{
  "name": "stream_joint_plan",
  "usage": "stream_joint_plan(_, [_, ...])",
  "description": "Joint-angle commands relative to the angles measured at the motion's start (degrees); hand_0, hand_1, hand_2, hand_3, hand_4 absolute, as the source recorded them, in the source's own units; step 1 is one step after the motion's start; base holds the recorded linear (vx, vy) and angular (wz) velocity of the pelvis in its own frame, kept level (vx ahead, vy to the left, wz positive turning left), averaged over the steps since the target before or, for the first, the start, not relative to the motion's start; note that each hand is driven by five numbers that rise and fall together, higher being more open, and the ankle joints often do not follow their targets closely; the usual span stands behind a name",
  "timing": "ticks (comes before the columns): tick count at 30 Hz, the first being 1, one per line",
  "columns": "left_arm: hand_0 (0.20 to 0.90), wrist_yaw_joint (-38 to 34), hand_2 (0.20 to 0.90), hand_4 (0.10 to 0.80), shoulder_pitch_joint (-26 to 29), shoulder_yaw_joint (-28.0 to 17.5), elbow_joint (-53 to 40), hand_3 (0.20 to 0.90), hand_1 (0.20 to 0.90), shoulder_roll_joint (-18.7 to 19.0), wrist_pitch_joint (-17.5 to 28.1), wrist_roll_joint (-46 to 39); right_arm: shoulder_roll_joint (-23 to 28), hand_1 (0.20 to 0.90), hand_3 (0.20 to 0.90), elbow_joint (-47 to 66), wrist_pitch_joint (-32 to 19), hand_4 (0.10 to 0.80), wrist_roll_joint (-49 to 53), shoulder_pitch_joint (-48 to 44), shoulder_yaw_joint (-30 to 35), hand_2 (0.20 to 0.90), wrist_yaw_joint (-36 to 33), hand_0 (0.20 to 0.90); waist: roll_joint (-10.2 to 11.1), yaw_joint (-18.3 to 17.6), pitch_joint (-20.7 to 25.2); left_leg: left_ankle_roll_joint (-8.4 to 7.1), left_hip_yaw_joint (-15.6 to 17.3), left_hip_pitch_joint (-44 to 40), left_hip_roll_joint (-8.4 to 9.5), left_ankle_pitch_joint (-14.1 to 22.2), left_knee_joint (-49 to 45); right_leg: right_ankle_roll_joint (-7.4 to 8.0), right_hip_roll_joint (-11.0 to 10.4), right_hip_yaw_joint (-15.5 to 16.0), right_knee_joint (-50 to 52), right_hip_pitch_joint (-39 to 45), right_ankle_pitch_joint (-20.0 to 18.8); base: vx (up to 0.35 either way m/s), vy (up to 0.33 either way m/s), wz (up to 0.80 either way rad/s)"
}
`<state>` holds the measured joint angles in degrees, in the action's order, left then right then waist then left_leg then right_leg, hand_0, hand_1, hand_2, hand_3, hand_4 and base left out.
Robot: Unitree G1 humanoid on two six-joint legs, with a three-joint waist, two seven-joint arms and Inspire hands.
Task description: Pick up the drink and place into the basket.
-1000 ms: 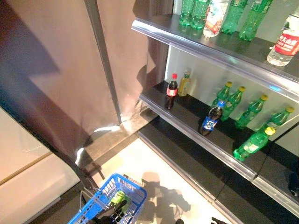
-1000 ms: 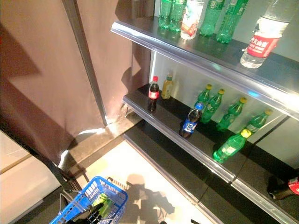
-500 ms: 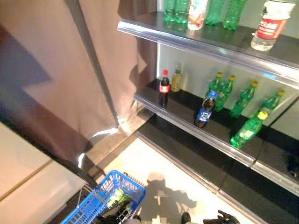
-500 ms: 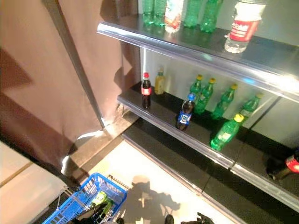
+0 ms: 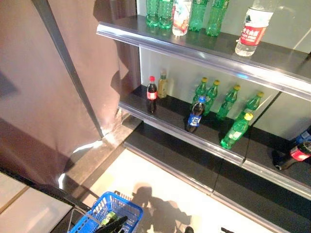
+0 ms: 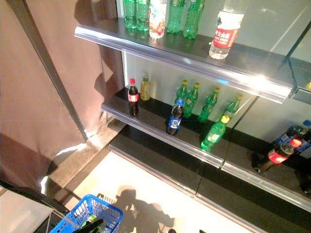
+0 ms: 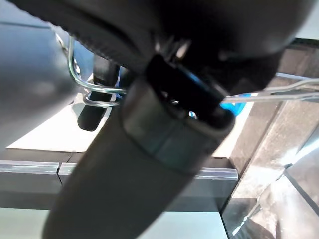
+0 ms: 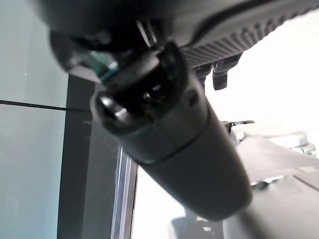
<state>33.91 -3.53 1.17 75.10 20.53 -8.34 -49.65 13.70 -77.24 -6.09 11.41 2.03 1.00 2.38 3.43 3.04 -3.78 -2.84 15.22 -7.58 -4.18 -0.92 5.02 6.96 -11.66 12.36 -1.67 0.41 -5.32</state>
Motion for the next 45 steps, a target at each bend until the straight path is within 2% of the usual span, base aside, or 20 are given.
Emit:
stream_joint_plan(1, [0.3, 9.2, 0.3, 0.1, 8.4, 0.5, -5.2, 0.2, 0.3, -5.2, 0.7, 2.3, 2.9, 0.9, 0.9, -0.8, -1.2, 0.8, 0.4, -4.5, -0.6, 0.9, -0.1, 0.9, -3.5, -1.1, -0.8, 0.04, -4.2, 2.3, -1.39, -0.5, -0.6, 1.8, -2.2, 1.1, 3.7, 3.7, 3.0, -0.006, -0.032, -0.02])
stream_joint_plan(15, [0.3, 9.6, 0.3, 0.1, 7.4, 1.0, -4.0, 0.2, 0.3, -6.1, 0.7, 5.0, 2.7, 0.9, 0.9, -1.0, -0.9, 0.8, -0.6, -4.2, -1.1, 0.9, 0.2, 0.9, -3.1, -0.7, -0.3, -0.76, -4.9, 0.7, -2.31, -0.4, -0.2, 1.33, -1.1, 2.0, 1.8, 6.2, 3.2, 0.019, -0.018, 0.03])
stream_joint_plan(20, [0.3, 8.5, 0.3, 0.1, 7.5, 0.3, -4.5, 0.2, 0.3, -5.8, 0.3, 3.9, 3.4, 0.9, 0.9, -0.8, 0.2, 0.8, -1.2, -3.8, -1.0, 0.9, 0.4, 0.9, -3.2, -0.7, -1.5, -1.3, -4.2, 0.0, -3.38, -0.8, -0.5, 1.31, -1.3, 2.7, 2.6, 6.5, 3.3, 0.077, -0.023, -0.01])
stream_joint_plan(23, [0.3, 8.4, 0.3, 0.1, 6.3, 0.3, -4.2, 0.2, 0.3, -5.6, 0.8, 3.7, 3.6, 0.9, 0.9, -1.6, -0.4, 0.8, -2.8, -2.7, -0.9, 0.9, 0.6, 0.9, -3.1, -1.1, -1.8, -1.49, -4.0, 0.6, -3.71, -0.9, 0.0, 1.47, -0.9, 2.1, 0.5, 6.2, 2.2, 0.151, -0.026, 0.01])
stream_joint_plan(26, [0.3, 8.0, 0.3, 0.1, 6.8, 0.6, -4.3, 0.2, 0.3, -5.7, 1.4, 1.7, 4.0, 0.9, 0.9, -1.7, -0.2, 0.8, -2.5, -3.3, -1.6, 0.9, 0.2, 0.9, -3.4, -1.2, -2.9, -1.85, -3.9, 3.5, -4.22, -1.7, 0.0, 1.42, -0.9, 1.8, -0.1, 3.1, 1.1, -0.112, 0.007, -0.05])
stream_joint_plan(29, [0.3, 7.1, 0.3, 0.1, 12.0, 1.8, -4.3, 0.2, 0.3, -6.5, 3.5, -2.9, 4.9, 0.9, 0.9, -1.1, -1.0, 0.8, -0.3, -8.3, -3.0, 0.9, -1.3, 0.9, -4.0, -0.9, -7.9, -1.93, -5.2, 11.3, -3.86, -3.8, 0.0, 1.4, -1.0, 1.8, -0.3, -4.6, -1.2, -0.403, 0.016, -0.06])
stream_joint_plan(32, [0.3, 7.1, 0.3, 0.1, 15.9, 2.3, -4.1, 0.2, 0.3, -6.4, 4.7, -5.2, 5.7, 0.9, 0.9, -0.3, -1.1, 0.8, 1.4, -12.0, -3.2, 0.9, -1.6, 0.9, -3.9, -1.1, -12.0, -1.74, -6.0, 17.4, -3.56, -4.8, -4.0, 0.72, -1.1, 0.6, 5.2, -11.0, -0.4, -0.254, 0.006, 0.0])
stream_joint_plan(34, [0.3, 6.5, 0.3, 0.1, 17.5, 3.1, -4.8, 0.2, 0.3, -5.9, 5.0, -7.0, 6.5, 0.9, 0.9, 0.6, -2.0, 0.8, 2.8, -13.1, -3.6, 0.9, -1.7, 0.9, -3.7, -1.5, -14.7, -1.94, -8.0, 23.3, -3.63, -3.9, -11.7, -0.03, -1.3, -0.6, 11.8, -16.2, 1.2, -0.222, -0.01, -0.02])
stream_joint_plan(37, [0.3, 5.7, 0.3, 0.1, 18.1, 3.7, -6.6, 0.2, 0.3, -5.2, 4.8, -8.9, 7.2, 0.9, 0.9, 2.6, -3.7, 0.8, 5.0, -14.0, -4.2, 0.9, -1.4, 0.9, -3.4, -1.7, -16.1, -2.05, -9.5, 28.3, -3.8, -1.8, -18.4, -0.45, -2.0, -1.9, 17.4, -20.6, 3.4, -0.146, 0.002, -0.02])
stream_joint_plan(39, [0.3, 5.4, 0.3, 0.1, 18.8, 4.1, -8.0, 0.2, 0.3, -4.6, 5.0, -10.8, 7.7, 0.9, 0.9, 4.3, -7.2, 0.8, 7.3, -14.9, -4.4, 0.9, -1.6, 0.9, -2.9, -1.7, -16.6, -1.72, -10.1, 32.2, -3.85, 1.1, -24.1, -0.65, -2.6, -2.8, 22.6, -24.8, 5.6, -0.142, 0.004, -0.25])
stream_joint_plan(43, [0.3, 4.4, 0.3, 0.1, 19.0, 4.9, -10.1, 0.2, 0.3, -4.5, 5.2, -12.9, 7.4, 0.9, 0.9, 8.4, -11.9, 0.8, 11.7, -16.3, -4.9, 0.9, -0.4, 0.9, -2.3, -1.6, -16.6, -1.28, -11.6, 36.2, -4.1, 4.2, -30.3, -1.28, -3.1, -4.0, 28.6, -29.1, 7.7, -0.07, 0.007, -0.22])
stream_joint_plan(45, [0.3, 3.9, 0.3, 0.1, 18.7, 5.1, -11.3, 0.2, 0.3, -4.2, 5.2, -13.4, 7.2, 0.9, 0.9, 12.4, -13.7, 0.8, 12.6, -16.9, -6.0, 0.9, 0.3, 0.9, -2.0, -1.4, -16.5, -1.02, -11.9, 36.8, -4.09, 4.5, -30.6, -1.21, -3.1, -4.6, 29.9, -30.5, 8.0, -0.054, -0.007, -0.02])
